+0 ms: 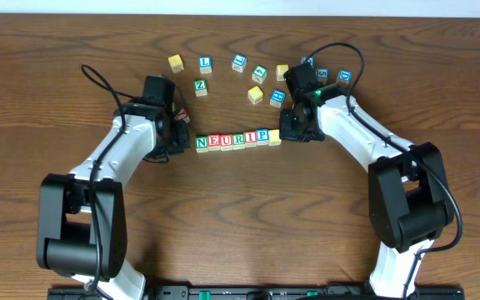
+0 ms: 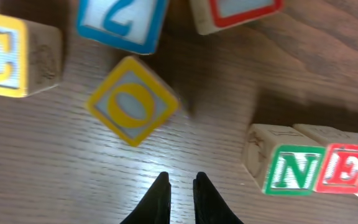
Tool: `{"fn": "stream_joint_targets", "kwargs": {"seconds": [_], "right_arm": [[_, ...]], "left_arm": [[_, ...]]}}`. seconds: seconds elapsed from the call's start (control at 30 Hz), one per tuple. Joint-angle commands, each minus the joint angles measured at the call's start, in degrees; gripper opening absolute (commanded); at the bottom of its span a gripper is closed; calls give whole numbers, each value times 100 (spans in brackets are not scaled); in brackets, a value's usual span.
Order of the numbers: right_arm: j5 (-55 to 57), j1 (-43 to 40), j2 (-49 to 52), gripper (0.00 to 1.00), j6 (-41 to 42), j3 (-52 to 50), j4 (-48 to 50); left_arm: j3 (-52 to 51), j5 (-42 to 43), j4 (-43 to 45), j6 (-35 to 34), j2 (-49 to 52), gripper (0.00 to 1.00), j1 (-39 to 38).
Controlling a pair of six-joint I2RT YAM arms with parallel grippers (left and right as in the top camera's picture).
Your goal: Spell out NEURIPS
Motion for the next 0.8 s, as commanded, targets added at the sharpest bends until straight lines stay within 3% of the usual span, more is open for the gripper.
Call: {"fn": "stream_joint_targets", "kwargs": {"seconds": [0.0, 0.77], "right_arm": [[-33, -33, 66, 2, -52, -46, 7], [-33, -33, 66, 2, -52, -46, -11]], "left_arm": [[-74, 13, 57, 48, 96, 14, -26], [-76, 15, 162, 48, 341, 14, -28]]}}
